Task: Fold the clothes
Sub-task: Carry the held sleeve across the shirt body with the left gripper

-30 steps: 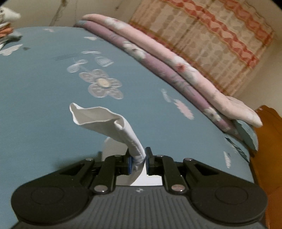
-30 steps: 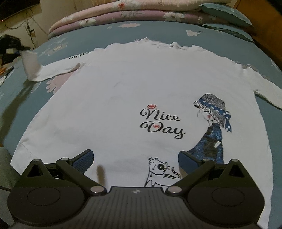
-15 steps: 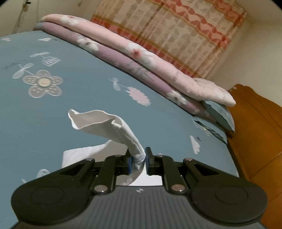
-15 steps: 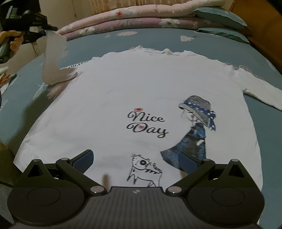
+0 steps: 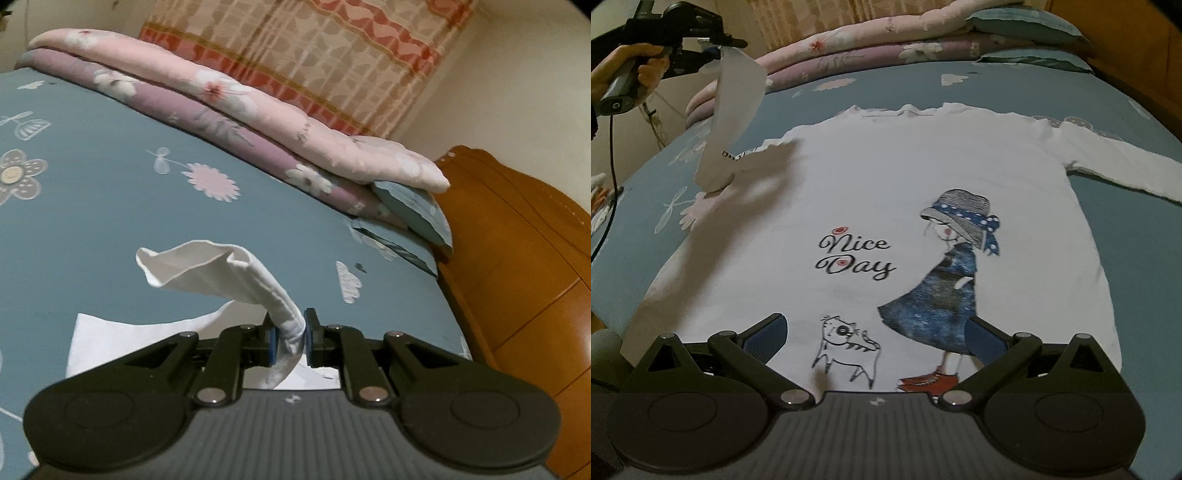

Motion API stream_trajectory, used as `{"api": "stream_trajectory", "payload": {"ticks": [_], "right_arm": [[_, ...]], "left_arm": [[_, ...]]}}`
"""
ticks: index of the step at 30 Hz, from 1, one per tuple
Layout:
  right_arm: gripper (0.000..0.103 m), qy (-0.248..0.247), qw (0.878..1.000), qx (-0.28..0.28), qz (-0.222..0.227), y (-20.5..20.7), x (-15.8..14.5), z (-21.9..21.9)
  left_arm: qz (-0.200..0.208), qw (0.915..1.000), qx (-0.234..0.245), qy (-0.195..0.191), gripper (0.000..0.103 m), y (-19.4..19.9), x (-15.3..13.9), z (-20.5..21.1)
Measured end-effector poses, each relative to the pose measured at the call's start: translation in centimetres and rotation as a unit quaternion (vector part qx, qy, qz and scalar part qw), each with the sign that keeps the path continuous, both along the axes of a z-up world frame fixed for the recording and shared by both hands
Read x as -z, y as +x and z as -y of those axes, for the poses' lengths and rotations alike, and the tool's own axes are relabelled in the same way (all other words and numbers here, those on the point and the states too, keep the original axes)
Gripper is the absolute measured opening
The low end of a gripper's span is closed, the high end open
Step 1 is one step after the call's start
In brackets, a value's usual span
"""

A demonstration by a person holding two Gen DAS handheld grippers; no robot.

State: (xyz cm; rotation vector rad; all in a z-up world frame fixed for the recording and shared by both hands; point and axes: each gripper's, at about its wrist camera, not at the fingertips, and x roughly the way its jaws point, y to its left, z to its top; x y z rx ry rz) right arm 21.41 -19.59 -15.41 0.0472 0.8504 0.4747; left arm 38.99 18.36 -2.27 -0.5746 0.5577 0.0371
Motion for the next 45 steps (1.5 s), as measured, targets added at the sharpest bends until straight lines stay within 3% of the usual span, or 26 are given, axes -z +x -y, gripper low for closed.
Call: {"api": "stream_trajectory", "payload": {"ticks": [7, 23, 39, 45], "right_arm": [[0.103, 0.014, 1.000, 0.009, -0.003, 0.3, 0.4, 1.3], [0.103, 0.027, 0.999, 0.020, -0.011, 0.7, 1.1, 3.0], [0.103, 0.013, 1.000, 0.015, -0.015, 0.5, 1.1, 3.7], [0.103, 0.005, 1.000, 0.019, -0.017, 0.5, 1.1, 3.6]], "left_arm": [[-0.006, 0.9997, 0.024, 0.000, 0.012, 2.1, 0.2, 4.2], [-0.032, 0.9952, 0.090, 0.023, 0.012, 5.9, 4.1, 13.1], [-0.072, 0.9791, 0.134, 0.135, 0.012, 6.8, 10.8, 21.7], [-0.070, 0.9707, 0.156, 0.168, 0.012, 6.3, 11.5, 23.3]]}}
